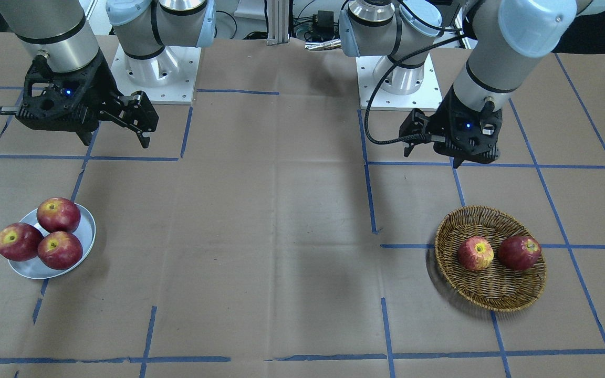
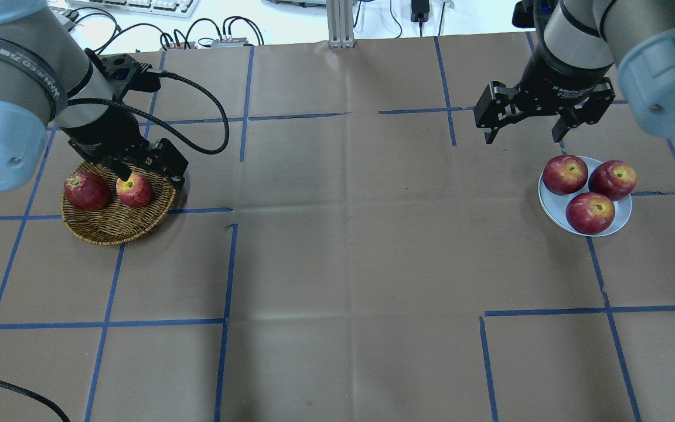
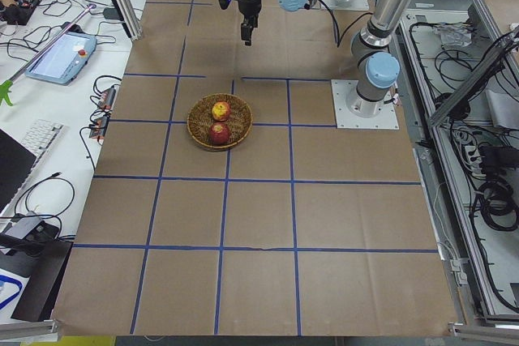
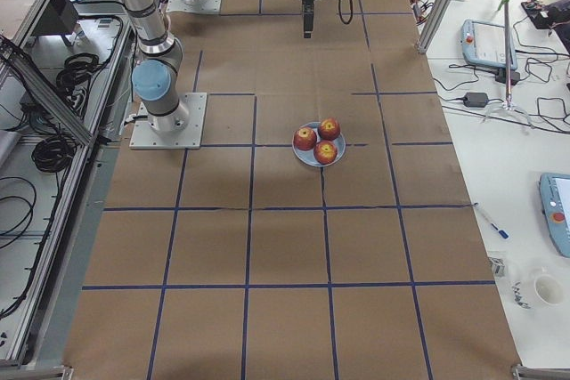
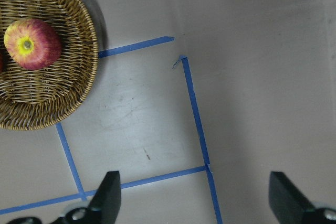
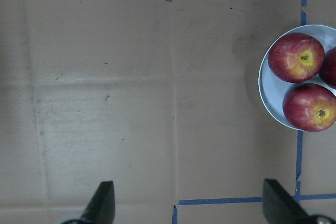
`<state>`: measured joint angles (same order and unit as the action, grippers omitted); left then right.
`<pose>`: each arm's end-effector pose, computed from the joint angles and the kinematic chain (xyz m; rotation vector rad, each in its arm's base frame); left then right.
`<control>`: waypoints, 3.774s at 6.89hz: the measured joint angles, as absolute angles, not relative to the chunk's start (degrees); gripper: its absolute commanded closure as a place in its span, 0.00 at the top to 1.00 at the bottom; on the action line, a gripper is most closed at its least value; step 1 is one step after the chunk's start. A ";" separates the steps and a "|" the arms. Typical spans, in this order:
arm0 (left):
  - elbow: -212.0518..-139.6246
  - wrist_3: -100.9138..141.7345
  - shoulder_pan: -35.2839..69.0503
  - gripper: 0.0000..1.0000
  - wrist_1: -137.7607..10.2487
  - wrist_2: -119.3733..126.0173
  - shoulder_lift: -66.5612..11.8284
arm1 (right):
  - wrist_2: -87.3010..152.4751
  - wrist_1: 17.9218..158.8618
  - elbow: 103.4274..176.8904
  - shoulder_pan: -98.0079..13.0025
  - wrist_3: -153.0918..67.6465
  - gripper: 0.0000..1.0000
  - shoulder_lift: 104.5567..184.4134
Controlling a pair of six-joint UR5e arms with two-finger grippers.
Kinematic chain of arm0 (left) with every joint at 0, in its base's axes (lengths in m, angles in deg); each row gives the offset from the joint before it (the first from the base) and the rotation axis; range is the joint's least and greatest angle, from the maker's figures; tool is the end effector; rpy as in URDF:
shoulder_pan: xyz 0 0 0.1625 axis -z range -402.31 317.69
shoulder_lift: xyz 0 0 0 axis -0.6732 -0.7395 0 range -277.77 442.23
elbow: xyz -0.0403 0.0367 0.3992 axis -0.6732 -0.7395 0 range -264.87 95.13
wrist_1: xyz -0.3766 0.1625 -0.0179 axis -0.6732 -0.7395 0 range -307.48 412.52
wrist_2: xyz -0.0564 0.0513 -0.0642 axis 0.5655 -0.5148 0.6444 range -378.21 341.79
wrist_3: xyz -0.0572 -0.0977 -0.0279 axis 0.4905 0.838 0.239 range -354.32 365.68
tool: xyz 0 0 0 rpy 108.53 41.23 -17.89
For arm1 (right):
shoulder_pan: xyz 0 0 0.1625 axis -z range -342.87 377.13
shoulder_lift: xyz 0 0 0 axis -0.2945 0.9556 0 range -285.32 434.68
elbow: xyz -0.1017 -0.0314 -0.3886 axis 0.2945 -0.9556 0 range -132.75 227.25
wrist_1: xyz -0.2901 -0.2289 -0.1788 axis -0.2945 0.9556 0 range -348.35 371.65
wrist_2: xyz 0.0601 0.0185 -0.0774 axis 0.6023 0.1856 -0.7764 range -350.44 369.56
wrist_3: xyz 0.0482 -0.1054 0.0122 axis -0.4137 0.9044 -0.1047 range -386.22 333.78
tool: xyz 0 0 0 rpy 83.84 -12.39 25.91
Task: Transfer apple from basket to plate
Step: 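Position the left gripper over the yellow-red apple and close on it, then lift the yellow-red apple with the left gripper and carry it toward the table center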
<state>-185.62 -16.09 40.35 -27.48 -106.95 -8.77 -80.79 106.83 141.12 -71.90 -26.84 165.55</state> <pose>-0.0731 -0.4967 0.3667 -0.3904 -3.0878 -0.0373 0.1244 -0.4879 0.4324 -0.0438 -3.1344 0.0598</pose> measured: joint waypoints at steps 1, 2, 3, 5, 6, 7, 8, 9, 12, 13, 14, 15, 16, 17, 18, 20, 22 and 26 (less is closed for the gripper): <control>-185.89 -18.96 38.63 0.99 -23.39 -107.08 -11.80 | -80.79 106.83 141.12 -71.90 -26.83 1.00 165.57; -185.69 -21.43 36.73 0.99 -20.81 -107.63 -14.72 | -80.79 106.83 141.12 -71.90 -26.84 1.00 165.61; -185.70 -23.94 34.86 0.99 -18.04 -108.63 -17.37 | -80.79 106.83 141.10 -71.90 -26.84 1.00 165.61; -185.80 -27.00 32.85 0.99 -13.48 -109.48 -21.53 | -80.79 106.83 141.09 -71.90 -26.84 1.00 165.62; -185.84 -28.91 31.59 0.99 -11.88 -109.52 -23.26 | -80.79 106.83 141.11 -71.90 -26.84 1.00 165.62; -186.14 -30.34 29.98 0.99 -10.02 -109.51 -24.86 | -80.79 106.83 141.12 -71.90 -26.84 1.00 165.61; -186.28 -31.59 28.89 0.99 -8.86 -109.47 -26.05 | -80.79 106.83 141.12 -71.90 -26.84 1.00 165.62; -186.32 -32.85 28.40 0.99 -8.03 -109.45 -26.96 | -80.79 106.83 141.12 -71.90 -26.84 1.00 165.63; -186.32 -33.65 28.12 0.99 -4.29 -109.14 -31.45 | -80.79 106.83 141.12 -71.90 -26.84 1.00 165.62; -186.38 -33.56 28.13 0.99 -3.74 -109.00 -32.20 | -80.79 106.83 141.12 -71.90 -26.84 1.00 165.59; -186.43 -33.48 28.12 0.99 -3.54 -108.96 -32.74 | -80.79 106.83 141.12 -71.90 -26.84 1.00 165.57; -186.48 -33.40 28.10 0.98 -3.49 -108.98 -33.30 | -80.79 106.83 141.12 -71.90 -26.84 1.00 165.56; -186.57 -33.25 28.09 0.76 -3.47 -108.99 -33.77 | -80.79 106.83 141.12 -71.90 -26.84 1.00 165.56; -186.69 -33.01 28.09 0.54 -3.46 -109.02 -34.06 | -80.79 106.83 141.12 -71.90 -26.84 1.00 165.56; -186.77 -32.70 28.09 0.39 -3.46 -109.14 -34.19 | -80.79 106.83 141.12 -71.90 -26.84 1.00 165.56; -186.46 -31.82 28.20 0.36 -3.75 -109.46 -33.96 | -80.79 106.83 141.12 -71.90 -26.83 1.00 165.56; -185.09 -24.10 30.37 0.36 -7.26 -109.67 -29.75 | -80.78 106.83 141.07 -71.90 -26.84 1.00 165.56; -185.79 12.45 51.24 0.36 -15.89 -109.45 -21.63 | -80.79 106.83 141.03 -71.90 -26.84 1.00 165.56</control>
<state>-185.79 12.45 51.24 -15.89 -109.45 -21.63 -80.79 106.83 141.03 -71.90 -26.84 165.56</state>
